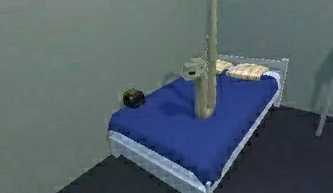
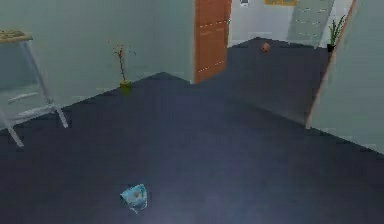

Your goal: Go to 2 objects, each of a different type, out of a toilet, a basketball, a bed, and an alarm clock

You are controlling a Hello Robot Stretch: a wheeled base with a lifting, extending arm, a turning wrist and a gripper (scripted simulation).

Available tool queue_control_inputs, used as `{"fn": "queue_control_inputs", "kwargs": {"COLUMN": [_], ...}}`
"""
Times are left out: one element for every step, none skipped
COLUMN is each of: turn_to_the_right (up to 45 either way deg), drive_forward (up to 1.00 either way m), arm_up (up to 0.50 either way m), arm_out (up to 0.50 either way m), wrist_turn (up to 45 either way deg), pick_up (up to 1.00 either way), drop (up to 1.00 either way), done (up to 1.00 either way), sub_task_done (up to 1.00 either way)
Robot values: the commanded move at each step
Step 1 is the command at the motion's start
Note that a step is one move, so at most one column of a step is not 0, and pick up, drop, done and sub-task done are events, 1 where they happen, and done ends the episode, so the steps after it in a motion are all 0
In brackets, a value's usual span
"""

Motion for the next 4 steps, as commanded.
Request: {"fn": "queue_control_inputs", "kwargs": {"turn_to_the_right": [-33.0, 0.0, 30.0, 0.0], "drive_forward": [0.00, 0.50, 0.00, 0.00], "arm_up": [0.00, 0.00, 0.00, 0.00], "arm_out": [0.00, 0.00, 0.00, 0.00], "wrist_turn": [0.0, 0.0, 0.0, 0.0], "pick_up": [0.00, 0.00, 0.00, 0.00], "drop": [0.00, 0.00, 0.00, 0.00], "done": [0.00, 0.00, 0.00, 1.00], "sub_task_done": [0.00, 0.00, 0.00, 0.00]}}
